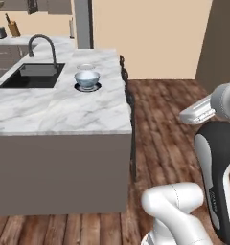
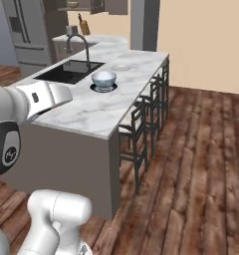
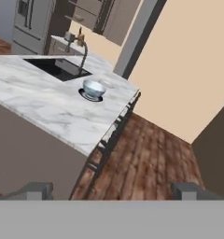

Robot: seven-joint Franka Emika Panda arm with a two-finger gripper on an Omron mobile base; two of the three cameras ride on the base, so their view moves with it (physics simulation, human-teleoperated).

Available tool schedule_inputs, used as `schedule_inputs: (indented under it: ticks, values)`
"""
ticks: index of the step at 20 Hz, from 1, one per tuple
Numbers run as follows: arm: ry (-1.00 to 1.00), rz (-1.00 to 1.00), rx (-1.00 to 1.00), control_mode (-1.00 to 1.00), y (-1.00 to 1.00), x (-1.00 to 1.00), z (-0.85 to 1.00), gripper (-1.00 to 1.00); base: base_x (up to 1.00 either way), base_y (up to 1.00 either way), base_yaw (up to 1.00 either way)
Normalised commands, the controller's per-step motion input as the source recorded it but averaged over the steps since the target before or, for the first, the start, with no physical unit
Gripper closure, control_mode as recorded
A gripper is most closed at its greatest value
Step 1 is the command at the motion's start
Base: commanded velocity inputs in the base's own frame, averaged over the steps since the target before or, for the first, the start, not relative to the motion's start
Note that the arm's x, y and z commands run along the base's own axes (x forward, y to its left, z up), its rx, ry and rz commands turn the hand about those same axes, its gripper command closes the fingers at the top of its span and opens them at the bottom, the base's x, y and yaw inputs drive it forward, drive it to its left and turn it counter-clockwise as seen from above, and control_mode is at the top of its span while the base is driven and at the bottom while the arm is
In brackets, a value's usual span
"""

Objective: Move the bowls from the cabinet to the plates on the dining table.

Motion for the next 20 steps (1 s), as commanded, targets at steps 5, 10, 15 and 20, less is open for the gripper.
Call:
schedule_inputs:
  ticks: [5, 10, 15, 20]
  values:
    - [0.00, 0.00, 0.00, 1.00, 0.00, 0.00, 0.00, -1.00, 0.18, 0.50, 0.28]
    - [0.00, 0.00, 0.00, 1.00, 0.00, 0.00, 0.00, -1.00, 0.31, 0.63, 0.20]
    - [0.00, 0.00, 0.00, 1.00, 0.00, 0.00, 0.00, -1.00, 0.69, 0.71, 0.05]
    - [0.00, 0.00, 0.00, 1.00, 0.00, 0.00, 0.00, -1.00, 0.88, 0.72, 0.00]
